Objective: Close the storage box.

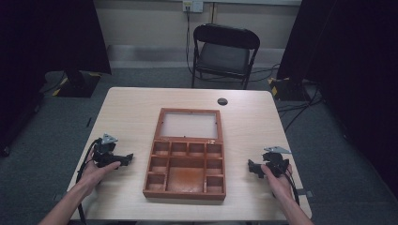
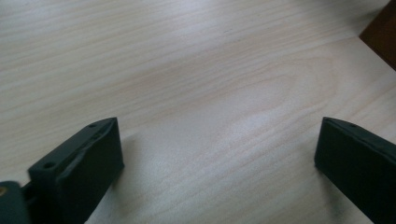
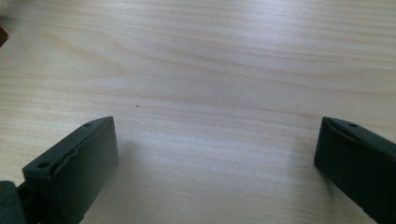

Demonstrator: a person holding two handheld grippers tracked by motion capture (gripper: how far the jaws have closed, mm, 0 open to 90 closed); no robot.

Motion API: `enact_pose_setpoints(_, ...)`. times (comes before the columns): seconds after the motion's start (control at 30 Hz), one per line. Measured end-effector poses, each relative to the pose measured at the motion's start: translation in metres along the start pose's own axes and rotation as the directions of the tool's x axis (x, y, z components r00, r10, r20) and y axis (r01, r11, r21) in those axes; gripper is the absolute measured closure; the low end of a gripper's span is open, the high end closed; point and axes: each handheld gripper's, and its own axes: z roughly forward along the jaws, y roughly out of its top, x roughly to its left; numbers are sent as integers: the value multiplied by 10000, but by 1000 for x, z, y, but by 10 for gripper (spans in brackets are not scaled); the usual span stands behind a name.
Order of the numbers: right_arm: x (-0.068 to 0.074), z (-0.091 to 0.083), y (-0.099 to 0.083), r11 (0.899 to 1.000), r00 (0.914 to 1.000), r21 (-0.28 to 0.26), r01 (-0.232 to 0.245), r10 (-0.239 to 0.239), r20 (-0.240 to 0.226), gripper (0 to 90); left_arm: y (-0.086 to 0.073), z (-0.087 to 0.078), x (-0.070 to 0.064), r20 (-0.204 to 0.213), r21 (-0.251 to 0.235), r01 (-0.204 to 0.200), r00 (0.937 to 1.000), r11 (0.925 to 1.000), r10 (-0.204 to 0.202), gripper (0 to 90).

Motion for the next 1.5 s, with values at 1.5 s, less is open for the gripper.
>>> enact_pose_setpoints(1.5, 39, 3, 91, 9921, 9711, -685, 1047, -1168, -2083, 172, 88, -12, -33, 1685, -931, -93, 9854, 9956, 250, 202)
